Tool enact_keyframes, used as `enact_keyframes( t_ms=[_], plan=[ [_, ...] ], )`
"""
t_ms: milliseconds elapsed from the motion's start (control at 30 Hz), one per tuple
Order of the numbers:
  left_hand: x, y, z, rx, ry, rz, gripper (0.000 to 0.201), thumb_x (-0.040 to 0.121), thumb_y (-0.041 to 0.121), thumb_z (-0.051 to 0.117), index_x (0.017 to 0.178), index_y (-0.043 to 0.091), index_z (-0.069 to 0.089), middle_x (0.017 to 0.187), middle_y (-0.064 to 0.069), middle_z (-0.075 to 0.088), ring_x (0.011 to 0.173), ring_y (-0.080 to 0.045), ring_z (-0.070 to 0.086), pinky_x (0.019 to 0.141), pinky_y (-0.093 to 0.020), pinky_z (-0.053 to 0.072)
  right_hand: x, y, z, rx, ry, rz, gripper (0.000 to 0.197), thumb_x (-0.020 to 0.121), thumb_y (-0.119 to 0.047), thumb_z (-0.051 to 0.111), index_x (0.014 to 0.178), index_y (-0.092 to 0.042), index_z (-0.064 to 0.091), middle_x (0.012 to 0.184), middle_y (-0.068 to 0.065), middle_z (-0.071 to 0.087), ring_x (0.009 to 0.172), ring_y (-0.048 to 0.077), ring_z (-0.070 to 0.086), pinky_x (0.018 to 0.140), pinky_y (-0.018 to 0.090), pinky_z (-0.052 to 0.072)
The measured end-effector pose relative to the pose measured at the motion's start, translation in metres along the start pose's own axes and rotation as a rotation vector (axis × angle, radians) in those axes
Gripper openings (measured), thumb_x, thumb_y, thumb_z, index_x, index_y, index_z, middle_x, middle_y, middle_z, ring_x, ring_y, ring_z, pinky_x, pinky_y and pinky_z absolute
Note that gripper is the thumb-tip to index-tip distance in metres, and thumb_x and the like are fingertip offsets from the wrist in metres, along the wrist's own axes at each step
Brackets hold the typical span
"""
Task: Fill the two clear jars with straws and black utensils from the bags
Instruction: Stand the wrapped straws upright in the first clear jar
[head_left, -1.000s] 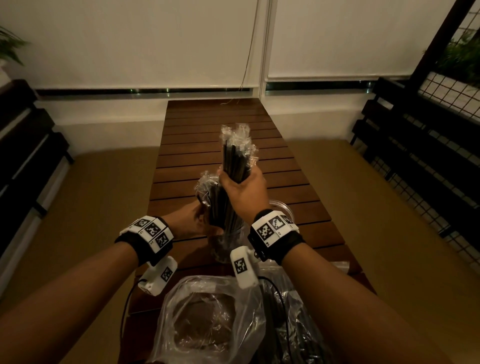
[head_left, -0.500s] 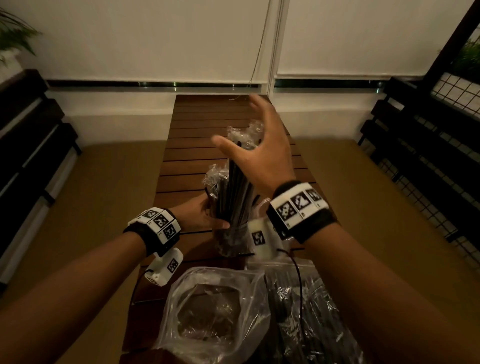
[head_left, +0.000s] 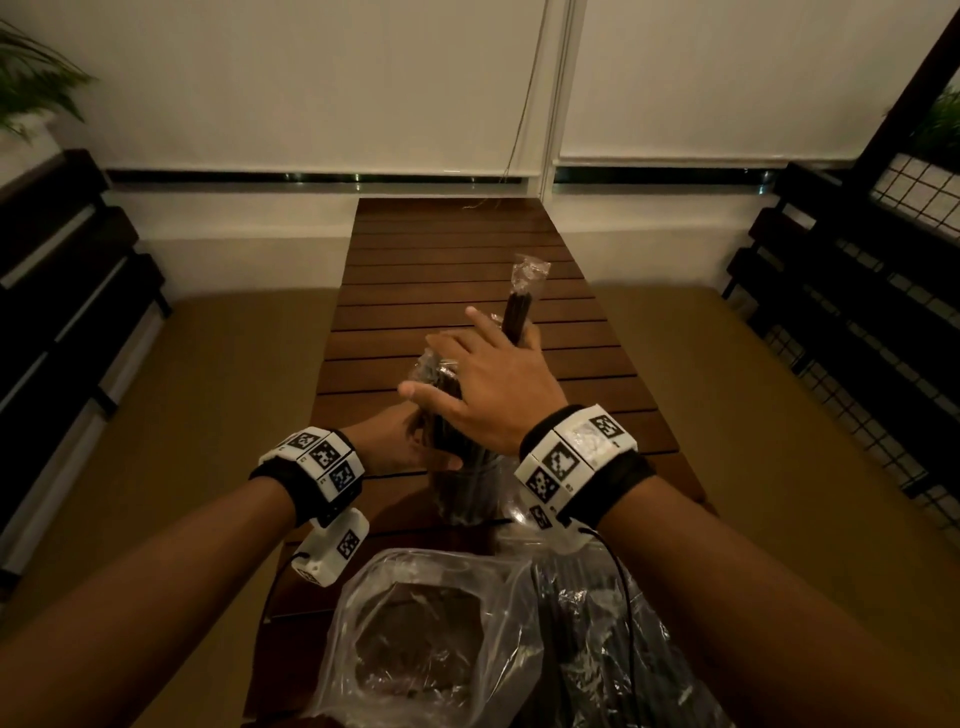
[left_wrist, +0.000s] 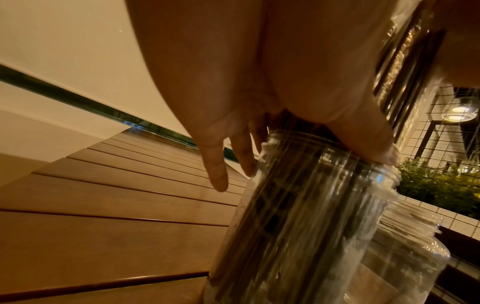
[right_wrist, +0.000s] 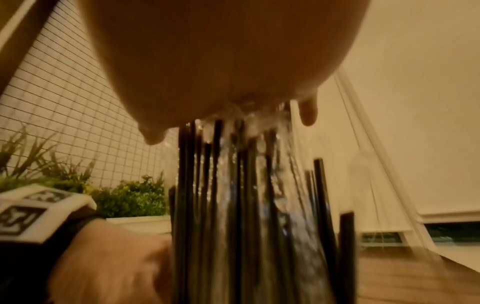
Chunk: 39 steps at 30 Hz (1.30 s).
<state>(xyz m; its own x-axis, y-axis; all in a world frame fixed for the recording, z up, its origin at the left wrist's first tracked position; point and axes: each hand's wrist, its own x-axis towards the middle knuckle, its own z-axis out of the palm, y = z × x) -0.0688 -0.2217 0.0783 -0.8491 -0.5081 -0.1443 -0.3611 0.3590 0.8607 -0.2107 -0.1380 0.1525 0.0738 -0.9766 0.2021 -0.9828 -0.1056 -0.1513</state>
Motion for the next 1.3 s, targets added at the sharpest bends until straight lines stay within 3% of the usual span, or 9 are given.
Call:
enact_keyframes(
  t_ms=[200, 367, 500, 600, 867, 967, 1067, 1167, 1300],
  plan=[
    [0.0, 0.002, 0.0, -0.021, 0.02, -0.001, 0.052, 0.08, 0.006, 0.076, 0.112, 0.038, 0.049, 0.108, 0.02, 0.057, 0.094, 0.025, 0.055, 0.073, 0.0, 0.045, 0.024, 0.012, -0.04, 0.127, 0.535, 0.146, 0.056, 0.099, -0.06, 0.033, 0.132, -0.022, 0.058, 0.146, 0.002, 0.049, 0.144, 0.022, 0.033, 0.116, 0.049, 0.026],
    [-0.001, 0.006, 0.0, -0.008, 0.027, 0.017, 0.053, 0.079, 0.006, 0.075, 0.108, 0.042, 0.048, 0.107, 0.02, 0.057, 0.093, 0.025, 0.055, 0.074, -0.001, 0.046, 0.021, 0.015, -0.025, 0.309, 0.161, 0.074, 0.058, 0.102, -0.058, 0.025, 0.107, -0.015, 0.064, 0.108, 0.002, 0.063, 0.099, 0.015, 0.058, 0.094, 0.038, 0.049],
    [-0.002, 0.005, 0.001, -0.001, 0.006, 0.032, 0.05, 0.081, 0.007, 0.074, 0.113, 0.036, 0.05, 0.11, 0.017, 0.058, 0.095, 0.018, 0.058, 0.081, -0.012, 0.053, 0.005, 0.009, 0.005, 0.328, -0.043, 0.049, 0.075, 0.089, -0.081, 0.021, 0.127, -0.03, 0.06, 0.135, -0.004, 0.06, 0.122, 0.014, 0.054, 0.107, 0.056, 0.038],
    [-0.001, 0.004, -0.001, 0.017, -0.011, 0.027, 0.041, 0.081, 0.009, 0.074, 0.112, 0.032, 0.058, 0.109, 0.017, 0.064, 0.098, 0.01, 0.061, 0.087, -0.018, 0.054, 0.003, 0.008, 0.01, 0.279, -0.12, 0.097, 0.071, 0.082, -0.079, 0.05, 0.138, -0.035, 0.046, 0.143, -0.004, 0.051, 0.131, 0.022, 0.047, 0.107, 0.059, 0.037],
    [0.0, -0.003, -0.003, -0.026, 0.022, -0.01, 0.069, 0.079, 0.008, 0.077, 0.129, 0.032, 0.036, 0.12, 0.022, 0.049, 0.098, 0.026, 0.052, 0.077, -0.003, 0.048, 0.015, 0.001, -0.004, 0.393, 0.195, 0.127, 0.032, 0.079, -0.044, 0.071, 0.107, -0.029, 0.064, 0.099, -0.007, 0.054, 0.098, 0.022, 0.058, 0.083, 0.037, 0.053],
    [0.001, -0.004, -0.003, -0.016, 0.026, -0.004, 0.071, 0.079, 0.012, 0.077, 0.132, 0.032, 0.035, 0.121, 0.026, 0.047, 0.101, 0.025, 0.048, 0.079, -0.002, 0.046, 0.016, 0.002, -0.009, 0.365, 0.285, 0.126, 0.039, 0.078, -0.054, 0.067, 0.109, -0.03, 0.062, 0.104, -0.007, 0.059, 0.099, 0.019, 0.058, 0.085, 0.039, 0.053],
    [0.001, -0.005, -0.004, 0.006, 0.006, -0.032, 0.057, 0.08, 0.014, 0.076, 0.13, 0.024, 0.049, 0.122, 0.016, 0.056, 0.105, 0.009, 0.056, 0.089, -0.015, 0.051, 0.007, 0.001, 0.005, 0.375, 0.001, 0.135, 0.058, 0.079, -0.066, 0.066, 0.125, -0.031, 0.055, 0.124, -0.004, 0.057, 0.117, 0.021, 0.053, 0.098, 0.046, 0.049],
    [0.002, -0.005, -0.002, 0.032, 0.01, -0.012, 0.053, 0.079, 0.014, 0.077, 0.124, 0.027, 0.052, 0.116, 0.017, 0.058, 0.103, 0.01, 0.059, 0.082, -0.013, 0.051, 0.001, 0.012, -0.006, 0.635, -0.162, 0.112, 0.063, 0.086, -0.062, 0.064, 0.137, -0.028, 0.052, 0.136, -0.001, 0.056, 0.118, 0.015, 0.054, 0.09, 0.03, 0.048],
    [0.003, -0.008, -0.003, 0.068, 0.056, -0.042, 0.059, 0.075, 0.022, 0.081, 0.125, 0.026, 0.048, 0.117, 0.019, 0.057, 0.105, 0.007, 0.055, 0.087, -0.016, 0.049, 0.0, 0.038, -0.042, 0.888, 0.215, 0.233, 0.054, 0.097, -0.063, 0.036, 0.126, -0.027, 0.063, 0.133, -0.009, 0.061, 0.12, 0.005, 0.054, 0.087, 0.019, 0.038]
  ],
)
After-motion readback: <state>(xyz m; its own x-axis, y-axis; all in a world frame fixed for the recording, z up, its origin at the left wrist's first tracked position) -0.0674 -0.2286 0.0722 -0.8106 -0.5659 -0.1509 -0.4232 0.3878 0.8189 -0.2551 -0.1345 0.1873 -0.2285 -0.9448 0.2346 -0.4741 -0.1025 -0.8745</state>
